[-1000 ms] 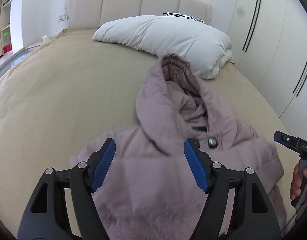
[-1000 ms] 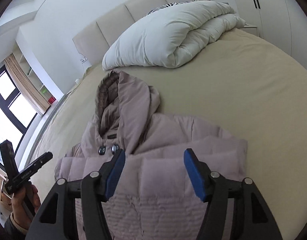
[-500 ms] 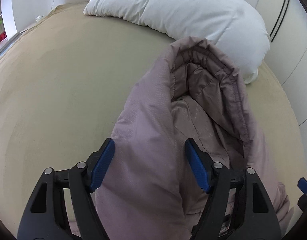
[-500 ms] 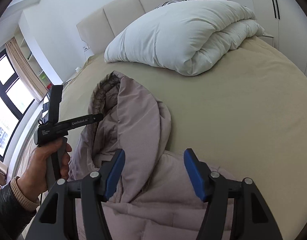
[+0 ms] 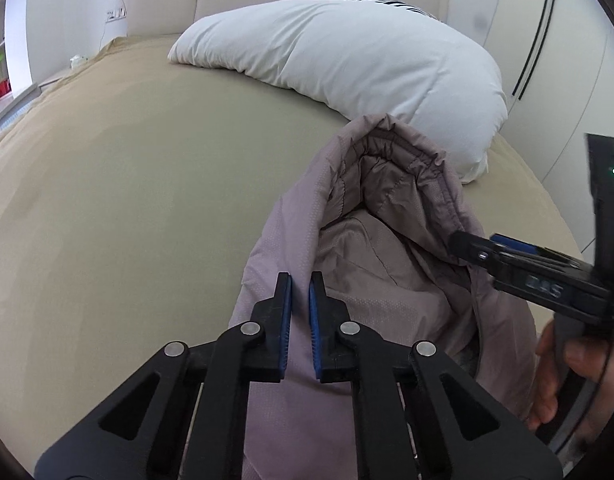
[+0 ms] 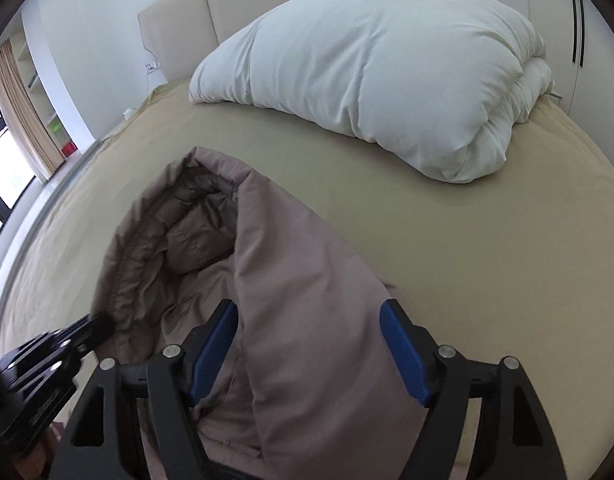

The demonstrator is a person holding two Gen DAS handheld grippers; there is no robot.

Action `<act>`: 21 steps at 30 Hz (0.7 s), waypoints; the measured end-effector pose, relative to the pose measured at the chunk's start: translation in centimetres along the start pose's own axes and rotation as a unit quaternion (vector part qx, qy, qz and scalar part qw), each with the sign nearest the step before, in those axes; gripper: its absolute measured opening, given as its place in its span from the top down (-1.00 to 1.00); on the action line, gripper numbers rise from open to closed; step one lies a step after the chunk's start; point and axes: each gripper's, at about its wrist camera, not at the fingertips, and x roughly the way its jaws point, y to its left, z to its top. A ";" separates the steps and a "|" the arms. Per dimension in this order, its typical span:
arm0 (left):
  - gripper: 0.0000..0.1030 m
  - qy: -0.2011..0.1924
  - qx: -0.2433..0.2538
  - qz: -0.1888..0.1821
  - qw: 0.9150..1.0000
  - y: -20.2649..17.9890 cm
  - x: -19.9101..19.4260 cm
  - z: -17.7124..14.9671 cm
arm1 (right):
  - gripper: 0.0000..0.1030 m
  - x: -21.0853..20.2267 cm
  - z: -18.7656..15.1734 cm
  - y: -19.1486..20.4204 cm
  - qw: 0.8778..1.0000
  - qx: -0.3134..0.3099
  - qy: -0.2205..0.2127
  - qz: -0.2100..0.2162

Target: Fold large clothes

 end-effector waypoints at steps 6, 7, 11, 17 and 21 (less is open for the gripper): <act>0.96 0.003 0.008 0.002 1.000 -0.2 -0.9 -0.5 | 0.67 1.2 -0.4 -1.1 0.999 0.009 0.035 -0.031; 0.97 0.005 -0.002 -0.004 1.000 0.0 -1.0 -0.5 | 0.70 0.1 -0.6 -1.1 0.999 0.003 0.023 -0.030; 0.98 -0.004 -0.034 -0.033 0.999 0.9 -2.7 -1.0 | 0.72 -5.2 -1.4 -1.2 0.999 -0.009 -0.031 -0.015; 0.96 -0.025 -0.058 -0.064 0.996 1.8 -5.2 -1.4 | 0.73 -9.8 -2.6 -0.2 0.996 -0.052 -0.073 -0.011; 0.84 -0.071 -0.059 -0.083 0.992 1.8 -8.9 -2.9 | 0.73 -11.1 -2.7 0.5 0.993 -0.074 -0.088 -0.008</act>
